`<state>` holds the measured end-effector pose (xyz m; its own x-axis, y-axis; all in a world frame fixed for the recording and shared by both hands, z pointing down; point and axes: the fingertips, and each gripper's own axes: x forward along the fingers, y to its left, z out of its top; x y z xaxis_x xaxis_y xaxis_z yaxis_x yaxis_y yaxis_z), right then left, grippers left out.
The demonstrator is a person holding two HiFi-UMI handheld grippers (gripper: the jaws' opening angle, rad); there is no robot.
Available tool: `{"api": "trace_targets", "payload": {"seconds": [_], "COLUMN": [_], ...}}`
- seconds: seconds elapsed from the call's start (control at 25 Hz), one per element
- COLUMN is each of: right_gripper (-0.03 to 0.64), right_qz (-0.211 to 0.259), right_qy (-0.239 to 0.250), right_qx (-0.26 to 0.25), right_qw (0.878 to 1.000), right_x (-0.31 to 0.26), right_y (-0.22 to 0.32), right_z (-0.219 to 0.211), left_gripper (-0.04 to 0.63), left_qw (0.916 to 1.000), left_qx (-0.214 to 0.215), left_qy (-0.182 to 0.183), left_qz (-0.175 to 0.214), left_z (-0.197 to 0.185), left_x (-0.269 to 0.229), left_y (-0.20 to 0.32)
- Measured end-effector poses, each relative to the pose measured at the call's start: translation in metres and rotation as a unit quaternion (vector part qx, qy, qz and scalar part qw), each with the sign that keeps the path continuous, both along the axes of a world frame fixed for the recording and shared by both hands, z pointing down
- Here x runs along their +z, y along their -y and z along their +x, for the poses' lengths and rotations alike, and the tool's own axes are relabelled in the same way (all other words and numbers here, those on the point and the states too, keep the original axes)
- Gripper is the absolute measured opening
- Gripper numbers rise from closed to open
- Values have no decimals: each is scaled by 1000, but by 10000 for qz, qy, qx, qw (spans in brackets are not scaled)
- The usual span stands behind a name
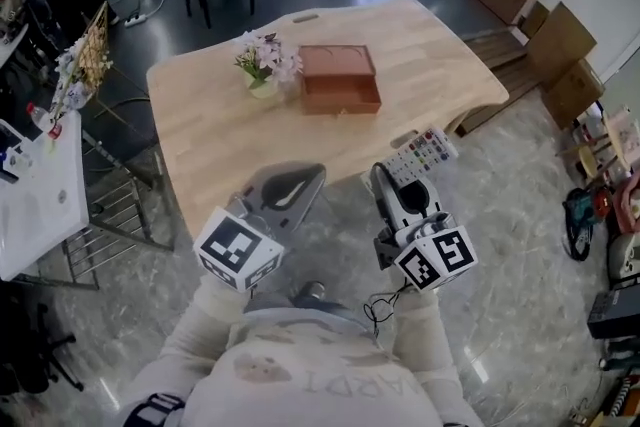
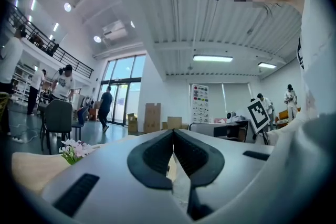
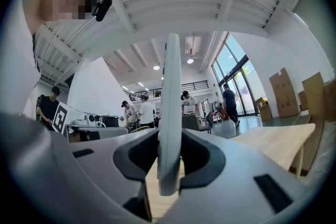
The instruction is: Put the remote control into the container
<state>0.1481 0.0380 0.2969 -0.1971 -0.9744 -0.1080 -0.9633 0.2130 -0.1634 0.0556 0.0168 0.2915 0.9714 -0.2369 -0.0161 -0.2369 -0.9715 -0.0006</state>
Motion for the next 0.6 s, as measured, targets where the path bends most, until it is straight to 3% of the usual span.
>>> {"api": "trace_targets", "payload": {"seconds": [0.28, 0.6], "right_gripper": [112, 112], "right_qz": [-110, -615], "right_qy": [5, -310], "right_qx": [-170, -103], "right_qw": [9998, 9976], "right_x": [11, 35], "right_y": [40, 110], "right_z": [39, 70], "left_gripper": [14, 14], "left_qw": [9996, 9996], "left_qx": [-266, -276], "left_qy": [-22, 24], "left_qz": [-5, 9], "left_z": [32, 49], "left_x": [-3, 1], "left_y": [29, 71]}}
